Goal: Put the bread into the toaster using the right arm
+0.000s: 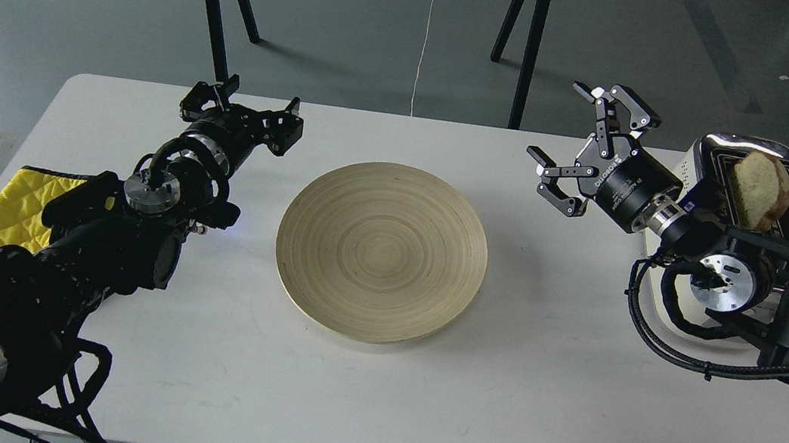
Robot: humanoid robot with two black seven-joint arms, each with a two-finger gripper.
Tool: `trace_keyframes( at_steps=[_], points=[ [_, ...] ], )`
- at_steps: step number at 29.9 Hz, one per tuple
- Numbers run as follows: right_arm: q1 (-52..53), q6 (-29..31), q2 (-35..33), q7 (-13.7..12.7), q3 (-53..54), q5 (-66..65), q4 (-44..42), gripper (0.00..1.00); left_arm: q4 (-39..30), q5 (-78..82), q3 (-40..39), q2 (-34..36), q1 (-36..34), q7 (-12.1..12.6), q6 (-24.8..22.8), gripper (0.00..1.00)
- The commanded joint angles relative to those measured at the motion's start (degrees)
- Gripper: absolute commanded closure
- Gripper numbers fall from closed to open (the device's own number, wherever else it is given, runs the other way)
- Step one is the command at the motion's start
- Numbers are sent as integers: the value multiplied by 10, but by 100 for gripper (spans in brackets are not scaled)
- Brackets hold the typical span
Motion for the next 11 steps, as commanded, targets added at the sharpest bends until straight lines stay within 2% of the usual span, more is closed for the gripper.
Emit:
trace_keyframes(
  at_steps=[1,11],
  points=[
    [-11,0,7,0,2,0,-8,2,0,0,0,0,0,0,0,0],
    [-14,0,15,0,5,4,-9,2,0,0,0,0,0,0,0,0]
  ],
)
